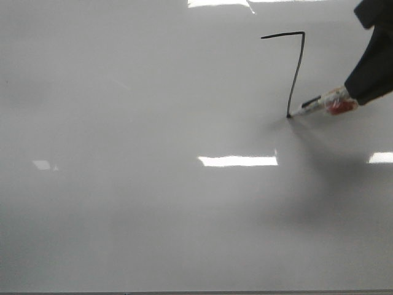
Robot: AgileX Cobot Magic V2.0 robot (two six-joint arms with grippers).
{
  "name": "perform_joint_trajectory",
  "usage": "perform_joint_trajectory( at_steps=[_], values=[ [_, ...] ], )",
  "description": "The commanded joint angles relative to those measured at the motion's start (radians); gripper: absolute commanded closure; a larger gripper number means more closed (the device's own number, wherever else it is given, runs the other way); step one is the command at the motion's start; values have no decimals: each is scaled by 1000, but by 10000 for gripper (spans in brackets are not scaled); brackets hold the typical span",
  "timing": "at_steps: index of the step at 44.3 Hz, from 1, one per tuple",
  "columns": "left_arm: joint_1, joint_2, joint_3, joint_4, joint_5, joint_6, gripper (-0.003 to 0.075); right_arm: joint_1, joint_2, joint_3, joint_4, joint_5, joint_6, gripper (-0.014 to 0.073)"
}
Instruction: Write number 7 on whiteboard
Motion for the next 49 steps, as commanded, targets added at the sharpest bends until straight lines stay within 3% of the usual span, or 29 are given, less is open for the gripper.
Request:
perform_joint_trajectory(
  at_steps=[1, 7, 13, 23, 27, 34, 49],
  values=[
    [2, -6, -25, -25, -77, -8, 354, -1, -68, -53, 7, -27, -15, 653],
    [2, -4, -25, -28, -85, 9, 354, 9, -195, -84, 7, 74, -37, 653],
    [-40, 4, -41, -79, -90, 161, 354, 45, -285, -84, 7, 259, -127, 653],
    [-207, 107, -144, -111, 20, 253, 351, 159, -385, -84, 8, 457, -303, 653],
    [-287, 157, -181, -111, 35, 282, 335, 194, -390, -84, 8, 484, -330, 653],
    [-431, 250, -230, -111, 31, 308, 232, 230, -390, -84, 33, 489, -330, 653],
    [-616, 427, -295, -111, -68, 308, 226, 232, -390, -84, 95, 485, -330, 653]
  ],
)
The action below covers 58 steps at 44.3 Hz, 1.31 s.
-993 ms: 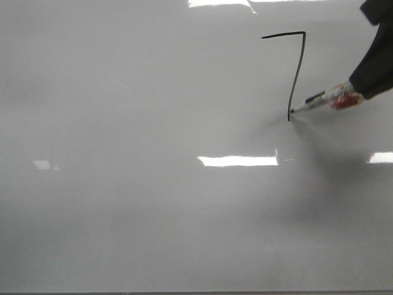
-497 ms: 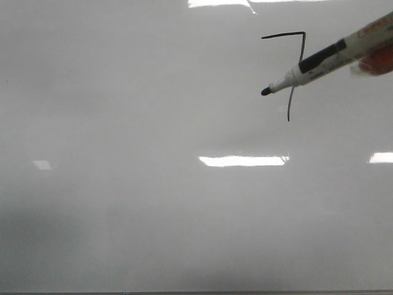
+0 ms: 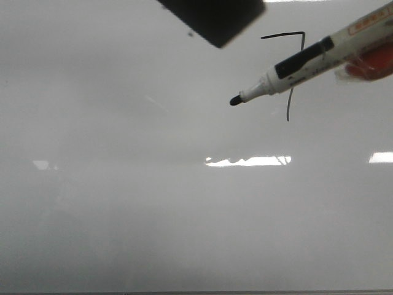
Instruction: Write number 7 on whiteboard
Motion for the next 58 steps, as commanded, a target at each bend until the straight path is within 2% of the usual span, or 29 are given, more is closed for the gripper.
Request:
perform_joint_trajectory(
  at_steps=[1, 12, 19, 21, 29, 33, 40, 44, 52, 58],
  values=[
    [-37, 11, -40, -31, -90, 3, 226, -1, -10, -31, 53, -32, -15, 653],
    [-59, 82, -40, -31, -164, 3, 227, -1, -10, -31, 85, -31, -15, 653],
    [-59, 99, -40, -31, -164, 3, 235, -1, -10, -31, 85, -30, -15, 653],
    [-59, 99, -40, -31, -162, 3, 262, -1, -10, -31, 85, -30, -15, 653],
    [-59, 99, -40, -31, -162, 3, 490, -1, -10, -31, 85, -30, -15, 653],
    [-59, 99, -40, -31, -162, 3, 579, -1, -10, -31, 85, -32, -15, 653],
    [-59, 99, -40, -31, -162, 3, 675, -1, -10, -31, 85, -42, -15, 645],
    [-59, 99, -40, -31, -162, 0, 703, -1, -10, -31, 85, -47, -15, 594],
    [-59, 99, -40, -31, -162, -4, 724, -1, -10, -31, 85, -52, -15, 328],
    [-53, 99, -40, -27, -159, -24, 724, -1, -10, -31, 77, -64, -15, 167]
  ],
)
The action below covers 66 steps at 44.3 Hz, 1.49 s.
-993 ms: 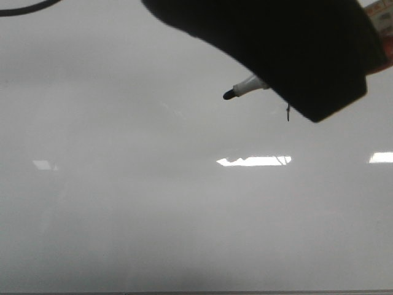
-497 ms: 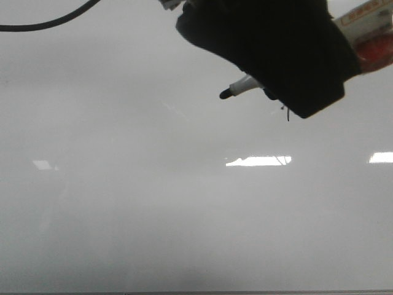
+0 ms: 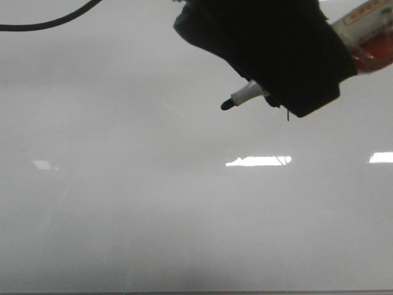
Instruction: Write number 7 on whiteboard
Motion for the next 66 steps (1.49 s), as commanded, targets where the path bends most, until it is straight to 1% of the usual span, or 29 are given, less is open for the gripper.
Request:
perform_joint_trajectory(
  at_steps=[1, 5, 7, 11, 17, 21, 26, 28, 31, 38, 44, 47, 51, 54, 59, 66],
  values=[
    [5, -30, -34, -25, -52, -41, 724, -2, -10, -31, 35, -46, 0, 146],
    [28, -30, -38, 14, -46, -106, 724, -16, -21, -31, -7, -52, 13, 74],
    [43, -30, -45, 45, -23, -142, 724, -29, -31, -31, -34, -58, 29, 62],
    [90, -35, -72, 135, 37, -242, 724, -63, -54, -31, -89, -91, 81, 64],
    [166, -68, -87, 277, 69, -387, 724, -114, -67, -31, -128, -119, 141, 64],
    [222, -102, -87, 381, 93, -519, 724, -142, -67, -31, -132, -116, 144, 64],
    [309, -151, -79, 550, 166, -694, 724, -160, -67, -31, -132, -119, 146, 64],
    [345, -172, -65, 592, 186, -741, 724, -161, -67, -31, -132, -119, 146, 64],
    [417, -219, -26, 639, 189, -782, 724, -161, -67, -31, -132, -119, 146, 64],
    [598, -318, 66, 651, 159, -800, 724, -161, -67, -31, -132, -127, 146, 64],
    [768, -382, 161, 649, 88, -863, 724, -161, -67, -31, -132, -138, 146, 64],
    [851, -401, 214, 647, 25, -904, 724, -161, -67, -31, -132, -145, 146, 64],
    [937, -409, 283, 638, -86, -955, 724, -161, -67, -31, -132, -152, 146, 64],
    [985, -402, 334, 604, -194, -958, 724, -161, -67, -31, -132, -153, 146, 64],
    [1017, -378, 396, 555, -375, -958, 724, -161, -67, -31, -131, -159, 146, 64],
    [1017, -300, 414, 518, -524, -958, 724, -161, -67, -31, -131, -163, 146, 64]
  ],
)
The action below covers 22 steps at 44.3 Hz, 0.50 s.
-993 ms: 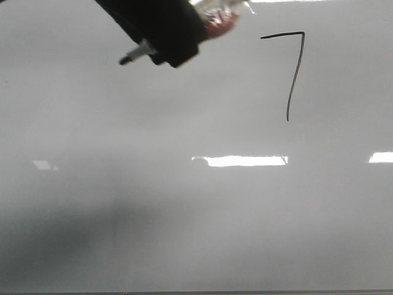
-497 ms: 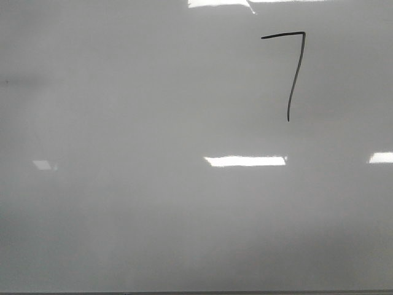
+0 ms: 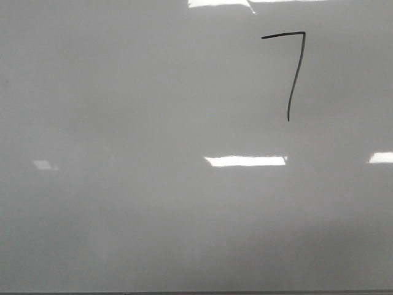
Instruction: Write number 7 on whiteboard
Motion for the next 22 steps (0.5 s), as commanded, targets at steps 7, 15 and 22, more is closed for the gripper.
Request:
perform_joint_trajectory(
  at_steps=[7, 15, 22],
  values=[
    [3, 115, -23, -43, -258, -12, 724, -8, -7, -31, 22, -57, -2, 64],
    [3, 204, -23, -44, -320, -12, 721, -8, -7, -31, 22, -57, -2, 64],
    [3, 263, -23, -44, -358, -12, 720, -8, -7, -31, 22, -57, -2, 64]
  ],
)
